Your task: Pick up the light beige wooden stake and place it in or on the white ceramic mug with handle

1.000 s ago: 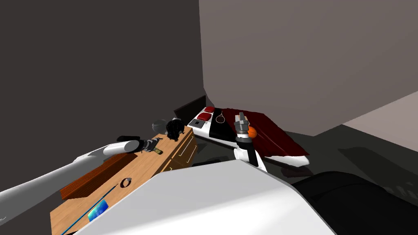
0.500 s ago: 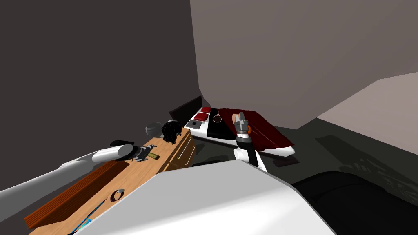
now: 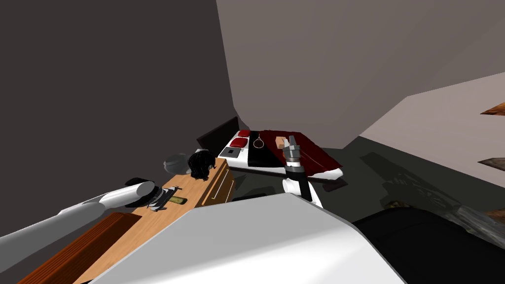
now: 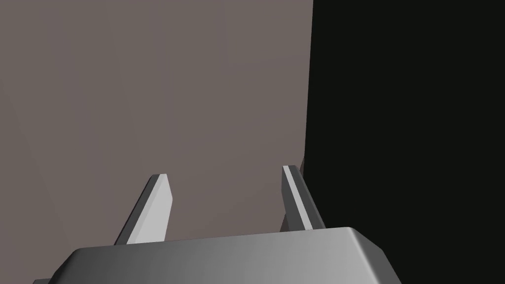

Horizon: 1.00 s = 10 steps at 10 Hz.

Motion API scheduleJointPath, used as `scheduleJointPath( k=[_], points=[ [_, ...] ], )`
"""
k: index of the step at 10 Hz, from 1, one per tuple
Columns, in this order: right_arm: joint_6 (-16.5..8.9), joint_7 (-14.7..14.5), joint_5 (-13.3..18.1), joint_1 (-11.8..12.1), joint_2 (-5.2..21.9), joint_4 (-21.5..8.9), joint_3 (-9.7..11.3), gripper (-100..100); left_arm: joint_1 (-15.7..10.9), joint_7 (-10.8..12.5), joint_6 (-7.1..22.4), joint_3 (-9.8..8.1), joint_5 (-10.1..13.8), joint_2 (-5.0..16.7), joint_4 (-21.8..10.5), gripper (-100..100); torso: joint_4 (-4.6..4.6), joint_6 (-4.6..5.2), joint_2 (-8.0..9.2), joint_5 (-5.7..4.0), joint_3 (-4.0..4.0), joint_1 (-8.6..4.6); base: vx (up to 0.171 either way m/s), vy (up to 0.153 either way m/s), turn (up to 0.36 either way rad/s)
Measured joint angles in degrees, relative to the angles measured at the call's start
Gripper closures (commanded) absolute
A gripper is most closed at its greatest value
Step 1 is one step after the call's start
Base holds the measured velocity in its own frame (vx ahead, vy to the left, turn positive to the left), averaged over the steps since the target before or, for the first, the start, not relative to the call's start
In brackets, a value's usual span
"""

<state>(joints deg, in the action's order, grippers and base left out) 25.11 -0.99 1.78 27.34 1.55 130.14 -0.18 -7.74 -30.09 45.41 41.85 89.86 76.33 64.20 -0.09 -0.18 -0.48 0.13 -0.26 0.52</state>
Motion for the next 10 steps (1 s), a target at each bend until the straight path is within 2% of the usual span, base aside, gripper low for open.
scheduleJointPath(
  k=[1,2,3,5,6,10],
  points=[
    [0.0,0.0,0.0,0.0,0.0,0.0,0.0,0,-0.3,-0.6,0.7,1.05,0.4,-0.5,-1.3,-100,-0.01,0.0,-0.02,0.02,-0.02,0.03,0.026,0.044,-0.025],
    [0.0,0.0,0.0,0.0,0.0,0.0,0.0,0,-0.4,-0.7,0.8,1.17,0.4,-0.6,-1.4,0,0.01,-0.02,0.06,-0.02,0.03,-0.14,0.005,0.009,0.002],
    [0.0,0.0,0.0,0.0,0.0,0.0,0.0,0,-0.4,-0.7,0.8,1.16,0.4,-0.6,-1.4,-100,0.03,-0.02,0.14,-0.06,0.08,-0.28,-0.001,0.015,-0.018],
    [0.0,0.0,0.0,0.0,0.0,0.0,0.0,0,0.1,-0.3,-0.1,0.56,-1.5,-2.6,-2.3,-100,0.05,-0.02,0.22,-0.05,0.12,-0.28,-0.007,0.013,-0.015],
    [0.0,0.0,0.0,0.0,0.0,0.0,0.0,0,0.1,-0.2,-0.2,0.53,-1.6,-2.7,-2.4,100,0.05,-0.02,0.22,-0.07,0.13,-0.32,0.0,0.0,0.0],
    [0.0,0.0,0.0,0.0,0.0,0.0,0.0,0,0.1,-0.2,-0.2,0.55,-1.6,-2.7,-2.4,100,0.06,-0.02,0.2,-0.09,0.12,-0.36,0.0,0.0,0.0]
  ],
)
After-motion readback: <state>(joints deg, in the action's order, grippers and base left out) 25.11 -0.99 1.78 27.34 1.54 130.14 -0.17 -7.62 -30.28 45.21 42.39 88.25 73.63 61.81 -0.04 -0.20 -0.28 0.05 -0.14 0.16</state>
